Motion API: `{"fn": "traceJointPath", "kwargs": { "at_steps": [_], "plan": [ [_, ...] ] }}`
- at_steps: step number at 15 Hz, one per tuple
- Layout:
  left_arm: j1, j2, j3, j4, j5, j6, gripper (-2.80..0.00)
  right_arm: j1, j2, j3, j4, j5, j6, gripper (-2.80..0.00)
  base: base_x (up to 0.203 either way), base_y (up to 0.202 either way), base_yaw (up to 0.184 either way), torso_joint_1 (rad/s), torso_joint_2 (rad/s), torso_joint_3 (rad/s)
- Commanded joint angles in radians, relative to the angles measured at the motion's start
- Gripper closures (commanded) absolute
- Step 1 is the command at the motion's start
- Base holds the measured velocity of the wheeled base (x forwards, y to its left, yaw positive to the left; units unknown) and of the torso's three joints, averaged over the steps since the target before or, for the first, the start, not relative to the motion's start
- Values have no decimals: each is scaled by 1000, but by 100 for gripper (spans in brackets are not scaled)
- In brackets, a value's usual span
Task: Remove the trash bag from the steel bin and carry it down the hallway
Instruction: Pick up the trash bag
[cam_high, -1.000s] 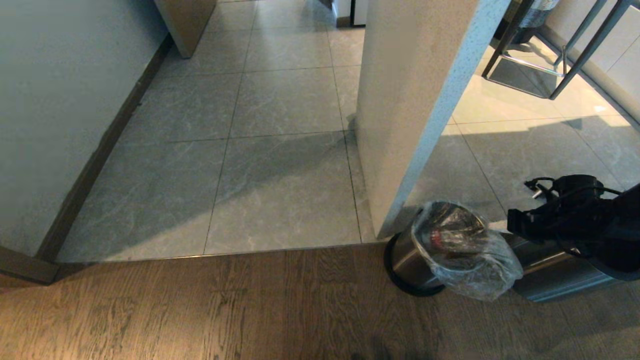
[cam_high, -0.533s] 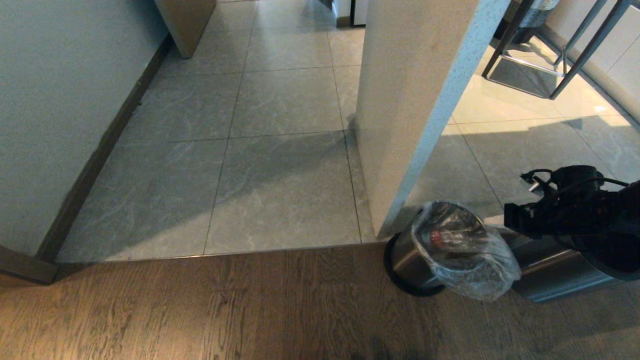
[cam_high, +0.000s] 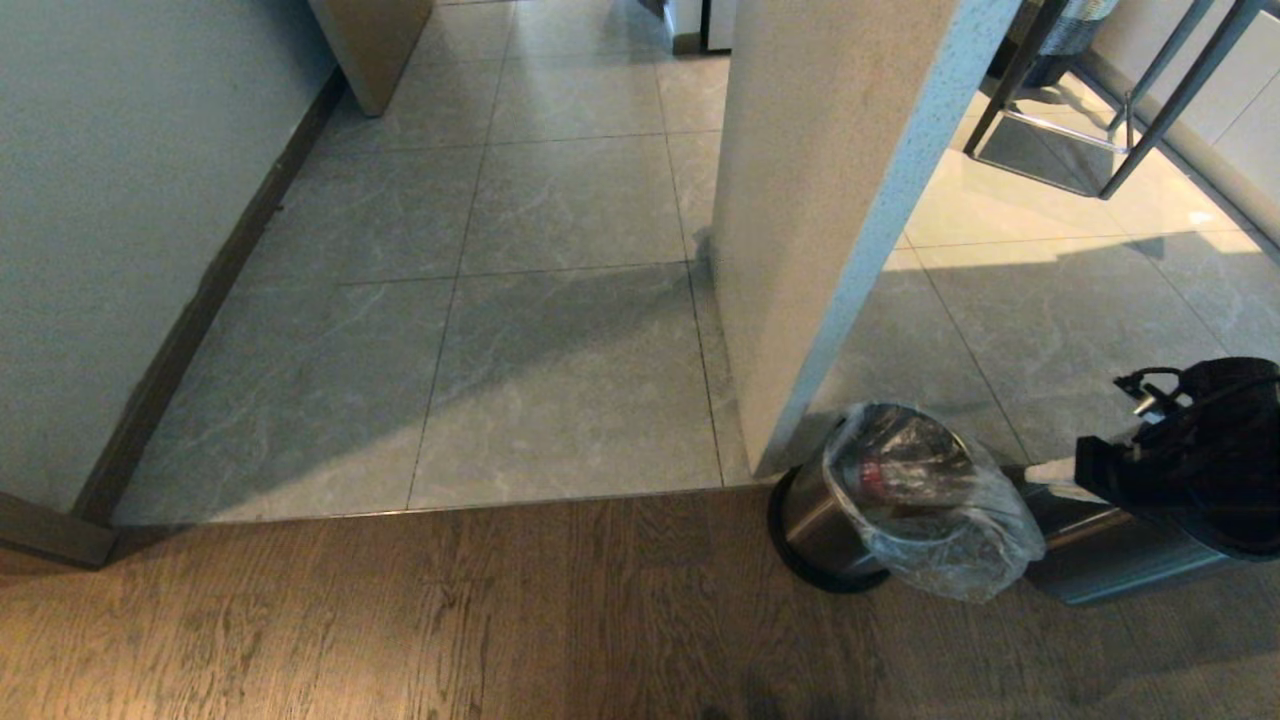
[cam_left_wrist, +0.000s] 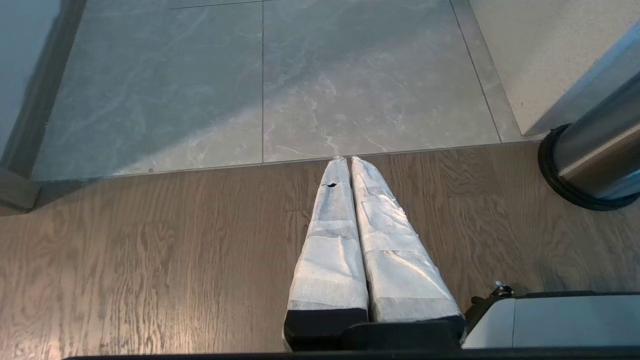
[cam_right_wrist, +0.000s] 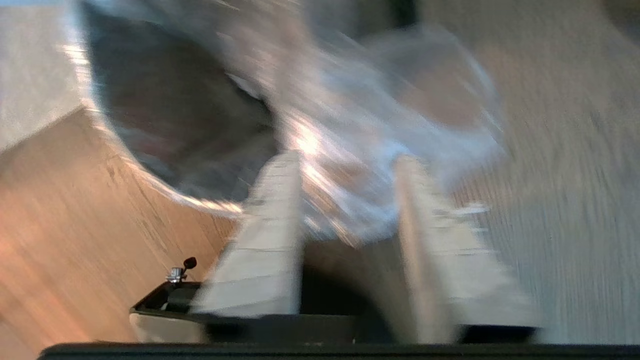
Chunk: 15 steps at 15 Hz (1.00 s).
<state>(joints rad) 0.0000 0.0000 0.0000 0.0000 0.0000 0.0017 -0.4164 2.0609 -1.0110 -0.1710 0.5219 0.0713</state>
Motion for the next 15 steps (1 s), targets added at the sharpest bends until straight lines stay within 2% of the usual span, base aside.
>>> {"fn": "traceJointPath", "kwargs": {
  "at_steps": [1,9,13,15],
  "plan": [
    [0,0,0,0,0,0,0,-39,-28,35,11,1,7,-280,0,0,0,0,0,0],
    [0,-1,0,0,0,0,0,-154,87,74,-21,-2,54,-280,0,0,0,0,0,0],
    [0,0,0,0,0,0,0,-158,144,80,-125,0,65,-280,0,0,0,0,0,0],
    [0,0,0,0,0,0,0,-139,173,74,-170,33,72,-280,0,0,0,0,0,0]
  ]
}}
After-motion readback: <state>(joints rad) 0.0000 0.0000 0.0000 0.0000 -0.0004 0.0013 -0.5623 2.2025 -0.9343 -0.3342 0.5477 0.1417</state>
